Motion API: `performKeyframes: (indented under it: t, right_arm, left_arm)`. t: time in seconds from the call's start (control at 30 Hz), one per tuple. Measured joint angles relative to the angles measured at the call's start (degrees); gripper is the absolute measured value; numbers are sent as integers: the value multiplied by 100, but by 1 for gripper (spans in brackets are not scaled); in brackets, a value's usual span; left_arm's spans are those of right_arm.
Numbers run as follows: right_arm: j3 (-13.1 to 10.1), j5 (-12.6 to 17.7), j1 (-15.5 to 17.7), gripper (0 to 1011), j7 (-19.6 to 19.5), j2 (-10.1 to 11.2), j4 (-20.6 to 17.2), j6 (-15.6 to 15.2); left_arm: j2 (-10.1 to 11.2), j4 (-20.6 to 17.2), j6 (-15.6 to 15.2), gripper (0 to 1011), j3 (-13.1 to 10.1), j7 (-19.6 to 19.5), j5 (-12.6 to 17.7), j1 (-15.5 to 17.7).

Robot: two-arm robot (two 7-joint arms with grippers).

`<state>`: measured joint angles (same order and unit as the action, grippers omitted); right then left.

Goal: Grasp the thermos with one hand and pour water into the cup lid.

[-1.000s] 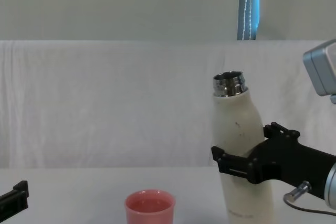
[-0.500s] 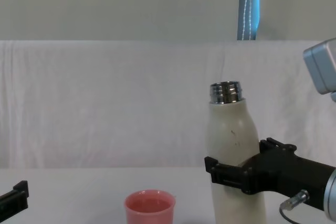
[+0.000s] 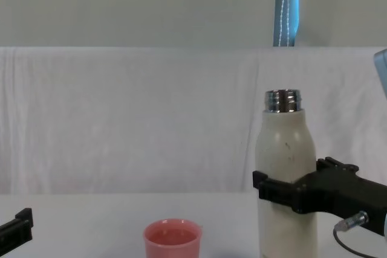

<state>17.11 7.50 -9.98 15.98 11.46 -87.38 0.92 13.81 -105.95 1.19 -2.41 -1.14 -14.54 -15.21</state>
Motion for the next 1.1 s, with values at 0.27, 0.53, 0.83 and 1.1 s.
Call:
performKeyframes:
  t: [0.27,0.53,0.83,1.1]
  right_arm:
    - [-26,120,0,962,-52,-86,102,118]
    - [2,121,-15,962,-60,-85,184,173]
    - [27,127,-145,962,-51,-121,395,278]
    - [47,101,-388,962,-49,-210,735,441]
  left_arm:
    - [0,0,0,1001,0,0,0,0]
    - [0,0,0,1001,0,0,0,0]
    - [0,0,0,1001,0,0,0,0]
    - [0,0,0,1001,0,0,0,0]
